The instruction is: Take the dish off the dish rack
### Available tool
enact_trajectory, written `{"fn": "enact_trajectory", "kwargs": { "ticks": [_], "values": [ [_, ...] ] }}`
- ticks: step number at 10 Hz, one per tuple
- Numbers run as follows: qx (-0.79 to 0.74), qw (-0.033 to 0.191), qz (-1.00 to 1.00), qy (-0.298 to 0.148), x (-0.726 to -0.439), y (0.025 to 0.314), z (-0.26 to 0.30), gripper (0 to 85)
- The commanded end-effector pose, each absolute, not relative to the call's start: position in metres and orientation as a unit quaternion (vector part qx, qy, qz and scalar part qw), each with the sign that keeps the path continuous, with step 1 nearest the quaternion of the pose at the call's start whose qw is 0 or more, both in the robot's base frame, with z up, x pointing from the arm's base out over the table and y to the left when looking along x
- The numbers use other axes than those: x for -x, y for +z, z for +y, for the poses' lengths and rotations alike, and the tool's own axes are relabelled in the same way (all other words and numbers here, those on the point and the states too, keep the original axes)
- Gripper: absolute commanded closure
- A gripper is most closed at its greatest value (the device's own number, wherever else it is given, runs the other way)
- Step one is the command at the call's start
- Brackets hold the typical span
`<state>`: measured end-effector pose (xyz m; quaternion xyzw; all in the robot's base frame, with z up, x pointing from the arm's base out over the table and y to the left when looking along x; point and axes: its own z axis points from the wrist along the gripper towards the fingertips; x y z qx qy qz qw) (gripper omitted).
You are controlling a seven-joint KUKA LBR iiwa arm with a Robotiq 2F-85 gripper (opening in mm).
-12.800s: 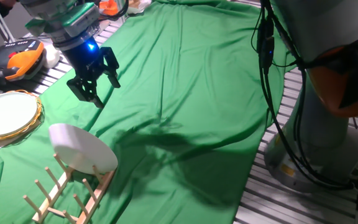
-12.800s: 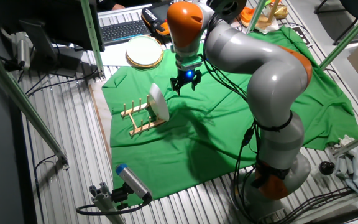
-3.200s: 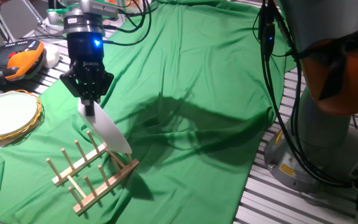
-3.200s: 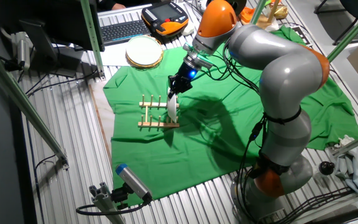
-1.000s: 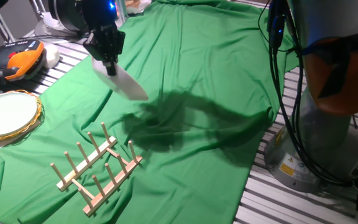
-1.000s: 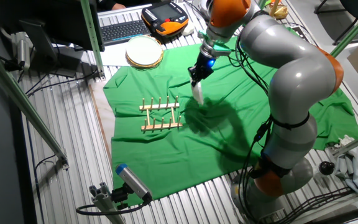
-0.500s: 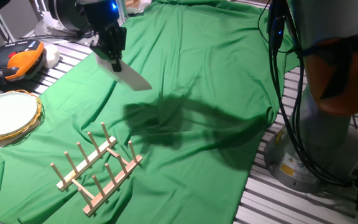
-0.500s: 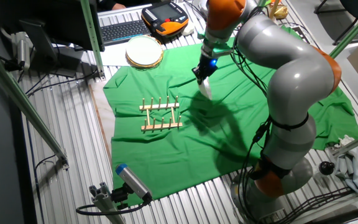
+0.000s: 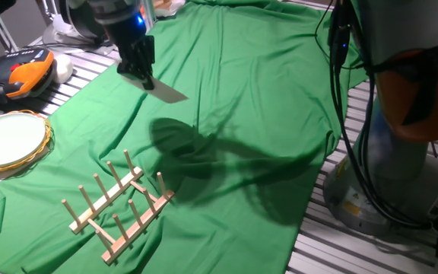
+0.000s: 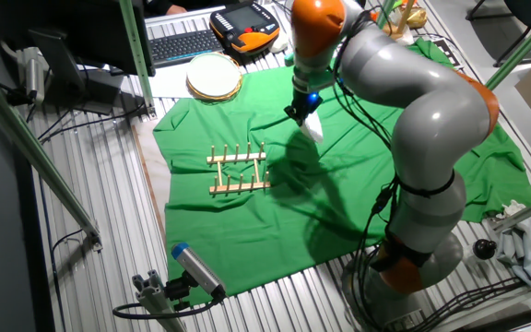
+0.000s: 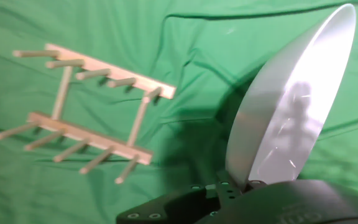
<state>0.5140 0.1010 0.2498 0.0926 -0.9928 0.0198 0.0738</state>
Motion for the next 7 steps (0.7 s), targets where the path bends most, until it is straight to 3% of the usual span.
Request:
{"fn": "enact_trajectory", "kwargs": {
  "ticks": [1,7],
  "values": [
    [-0.096,0.071,-0.993,0.022,-0.516,0.244,0.098,85.0],
    [-0.125,0.049,-0.988,0.07,-0.533,0.21,0.095,85.0]
  ]
}}
